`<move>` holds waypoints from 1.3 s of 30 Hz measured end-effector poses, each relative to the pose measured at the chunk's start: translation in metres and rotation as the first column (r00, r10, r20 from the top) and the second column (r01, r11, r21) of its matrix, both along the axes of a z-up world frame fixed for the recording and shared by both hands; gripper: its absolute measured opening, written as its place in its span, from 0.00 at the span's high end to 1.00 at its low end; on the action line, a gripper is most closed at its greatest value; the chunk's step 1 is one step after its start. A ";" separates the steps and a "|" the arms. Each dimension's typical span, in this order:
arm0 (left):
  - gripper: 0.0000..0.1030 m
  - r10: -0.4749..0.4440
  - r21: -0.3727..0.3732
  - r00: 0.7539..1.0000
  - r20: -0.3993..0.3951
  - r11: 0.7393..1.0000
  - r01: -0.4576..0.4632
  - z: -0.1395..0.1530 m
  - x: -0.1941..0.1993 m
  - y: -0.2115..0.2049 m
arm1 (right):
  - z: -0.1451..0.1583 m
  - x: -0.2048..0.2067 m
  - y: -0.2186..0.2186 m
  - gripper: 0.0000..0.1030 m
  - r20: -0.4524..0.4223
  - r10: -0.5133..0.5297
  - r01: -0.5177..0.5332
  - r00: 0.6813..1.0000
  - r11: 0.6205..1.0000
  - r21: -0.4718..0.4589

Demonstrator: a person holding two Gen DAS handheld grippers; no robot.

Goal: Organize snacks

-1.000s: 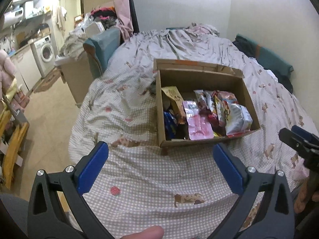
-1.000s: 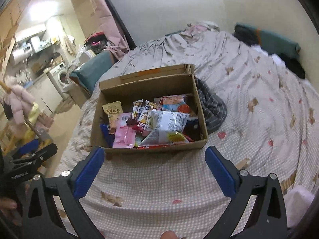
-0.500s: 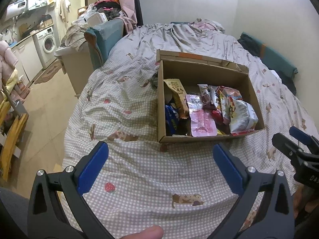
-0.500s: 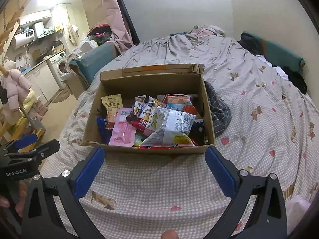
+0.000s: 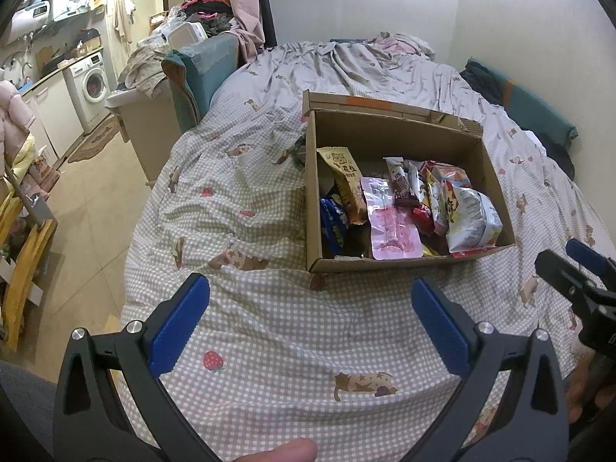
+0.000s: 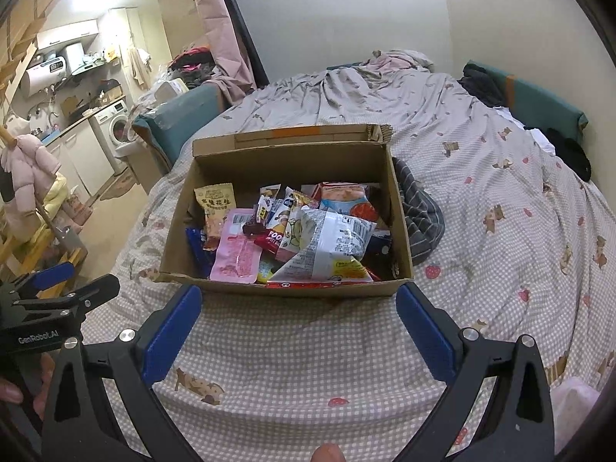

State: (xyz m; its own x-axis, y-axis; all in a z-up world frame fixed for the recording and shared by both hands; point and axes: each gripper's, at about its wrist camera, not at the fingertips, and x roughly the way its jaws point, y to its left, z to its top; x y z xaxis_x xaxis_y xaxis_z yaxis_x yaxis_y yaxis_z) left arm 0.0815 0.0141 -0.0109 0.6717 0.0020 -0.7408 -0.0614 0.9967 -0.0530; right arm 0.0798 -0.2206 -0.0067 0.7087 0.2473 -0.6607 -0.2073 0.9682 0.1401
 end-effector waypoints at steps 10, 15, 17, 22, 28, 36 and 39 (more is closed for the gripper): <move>0.00 0.005 0.002 1.000 -0.007 1.000 -0.005 -0.002 0.002 0.002 | 0.001 0.001 -0.004 0.00 -0.001 -0.007 0.007 1.000 1.000 0.006; 0.00 0.006 0.001 1.000 -0.007 1.000 -0.006 -0.001 0.002 0.001 | 0.001 0.001 -0.003 0.00 0.007 -0.002 0.002 1.000 1.000 0.011; 0.00 0.006 0.001 1.000 -0.007 1.000 -0.006 -0.002 0.002 0.001 | 0.000 0.001 -0.003 0.00 0.005 -0.002 0.002 1.000 1.000 0.007; 0.00 0.003 0.003 1.000 -0.008 1.000 -0.003 -0.002 0.002 0.002 | 0.001 0.002 -0.003 0.00 0.006 -0.001 0.001 1.000 1.000 0.008; 0.00 0.004 0.000 1.000 -0.004 1.000 -0.004 -0.001 0.002 0.001 | 0.000 0.002 -0.003 0.00 0.006 -0.002 0.001 1.000 1.000 0.008; 0.00 0.001 -0.001 1.000 -0.004 1.000 -0.001 0.000 0.002 0.001 | 0.000 0.002 -0.004 0.00 0.007 -0.008 0.008 1.000 1.000 0.002; 0.00 0.001 -0.001 1.000 -0.006 1.000 -0.001 0.000 0.002 0.001 | 0.000 0.002 -0.004 0.00 0.009 -0.007 0.007 1.000 1.000 0.002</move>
State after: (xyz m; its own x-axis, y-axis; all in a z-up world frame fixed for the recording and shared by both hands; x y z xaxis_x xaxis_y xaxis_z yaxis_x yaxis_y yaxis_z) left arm 0.0836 0.0149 -0.0113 0.6675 0.0014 -0.7446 -0.0625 0.9966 -0.0541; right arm 0.0814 -0.2250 -0.0065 0.7164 0.2441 -0.6536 -0.2022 0.9692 0.1404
